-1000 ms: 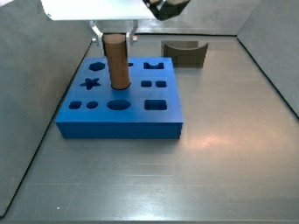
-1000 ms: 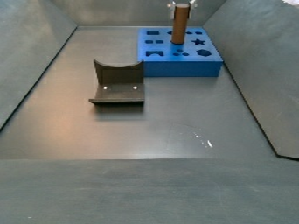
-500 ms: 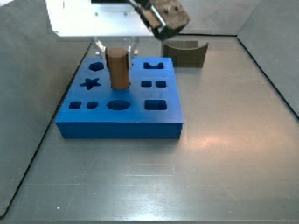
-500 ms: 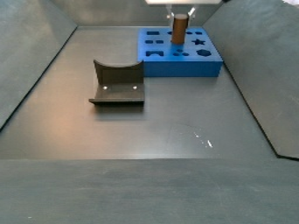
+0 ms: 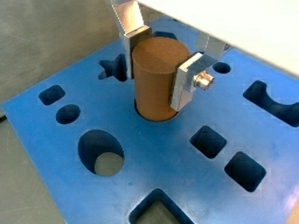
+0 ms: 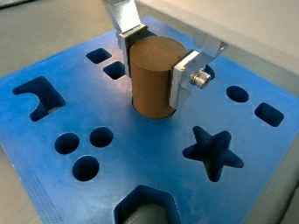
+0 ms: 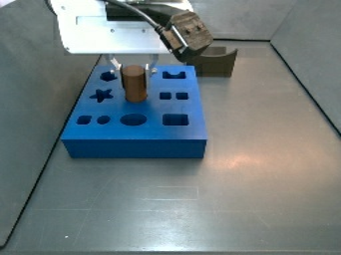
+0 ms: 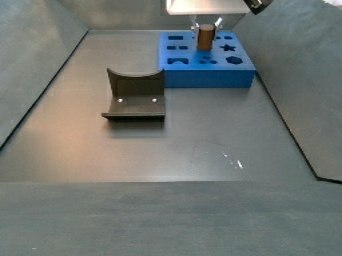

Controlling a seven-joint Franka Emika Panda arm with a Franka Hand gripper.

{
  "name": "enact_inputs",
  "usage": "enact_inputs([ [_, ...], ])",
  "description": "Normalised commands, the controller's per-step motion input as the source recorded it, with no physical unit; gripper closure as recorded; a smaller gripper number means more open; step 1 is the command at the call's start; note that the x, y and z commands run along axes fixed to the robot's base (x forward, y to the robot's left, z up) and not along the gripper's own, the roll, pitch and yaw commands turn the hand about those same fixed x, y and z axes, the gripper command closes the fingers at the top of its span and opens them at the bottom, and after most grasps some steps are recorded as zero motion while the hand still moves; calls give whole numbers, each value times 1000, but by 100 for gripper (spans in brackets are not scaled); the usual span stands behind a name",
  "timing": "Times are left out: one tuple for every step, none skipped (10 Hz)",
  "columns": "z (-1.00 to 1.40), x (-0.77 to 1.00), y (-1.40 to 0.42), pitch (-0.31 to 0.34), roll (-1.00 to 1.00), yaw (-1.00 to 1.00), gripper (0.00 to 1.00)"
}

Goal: Insert the round object.

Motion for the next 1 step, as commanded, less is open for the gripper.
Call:
enact_inputs([
  [0,0,0,0,0,0,100],
])
